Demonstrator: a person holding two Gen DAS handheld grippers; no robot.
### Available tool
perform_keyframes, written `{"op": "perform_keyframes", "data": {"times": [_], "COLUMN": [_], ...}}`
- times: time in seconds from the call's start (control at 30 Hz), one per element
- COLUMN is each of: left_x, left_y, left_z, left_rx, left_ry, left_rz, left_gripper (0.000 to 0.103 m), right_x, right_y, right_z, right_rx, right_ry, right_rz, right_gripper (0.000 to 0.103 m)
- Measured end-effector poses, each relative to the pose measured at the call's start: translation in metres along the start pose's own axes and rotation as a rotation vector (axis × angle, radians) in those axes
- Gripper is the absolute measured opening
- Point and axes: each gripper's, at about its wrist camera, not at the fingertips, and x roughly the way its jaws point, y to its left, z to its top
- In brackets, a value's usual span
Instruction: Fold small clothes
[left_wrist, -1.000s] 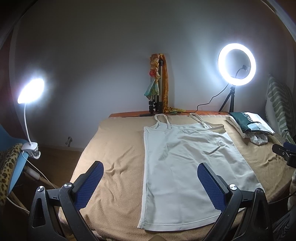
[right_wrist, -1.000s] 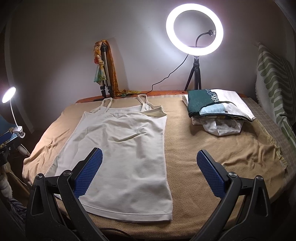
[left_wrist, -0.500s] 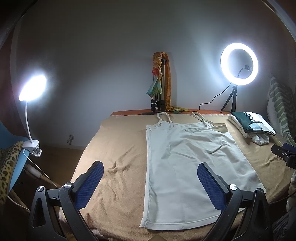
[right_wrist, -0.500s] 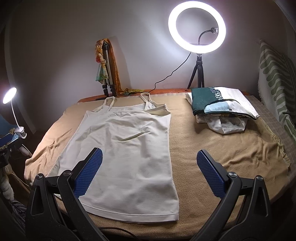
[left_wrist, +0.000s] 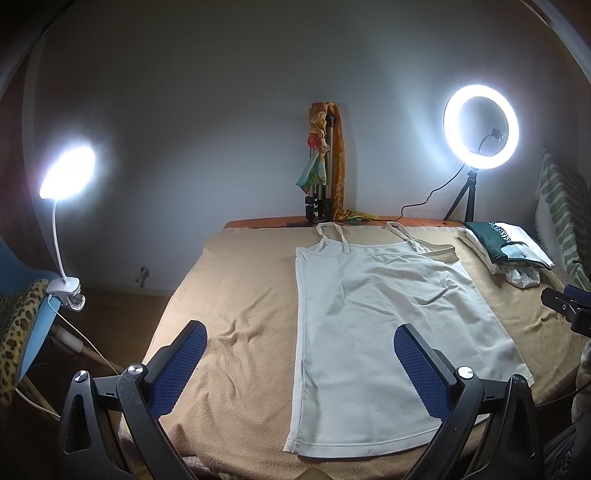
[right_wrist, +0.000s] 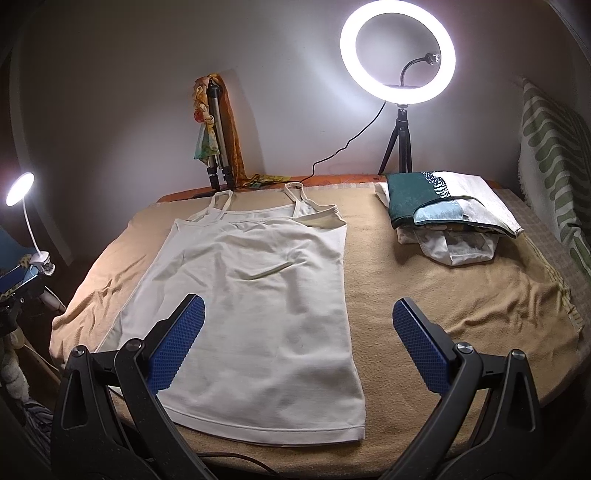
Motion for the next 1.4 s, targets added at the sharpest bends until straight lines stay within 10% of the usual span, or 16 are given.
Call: {"op": "perform_keyframes", "data": {"times": [0.8, 1.4], "left_x": [0.013, 0.044], "left_y": [0.014, 0.05], "left_z": [-0.011, -0.062], "left_rx": [-0.005, -0.251], "left_ry": [0.043, 0.214], "left_rz": [0.012, -0.229], "left_gripper": [0.102, 0.047], "right_x": [0.017, 0.087], "right_y": [0.031, 0.126], "right_z": [0.016, 0.081], "right_rx": [-0.032, -0.203], "right_ry": [0.008, 0.094], "right_rz": [0.064, 0.263], "right_gripper": [0.103, 0.079]}}
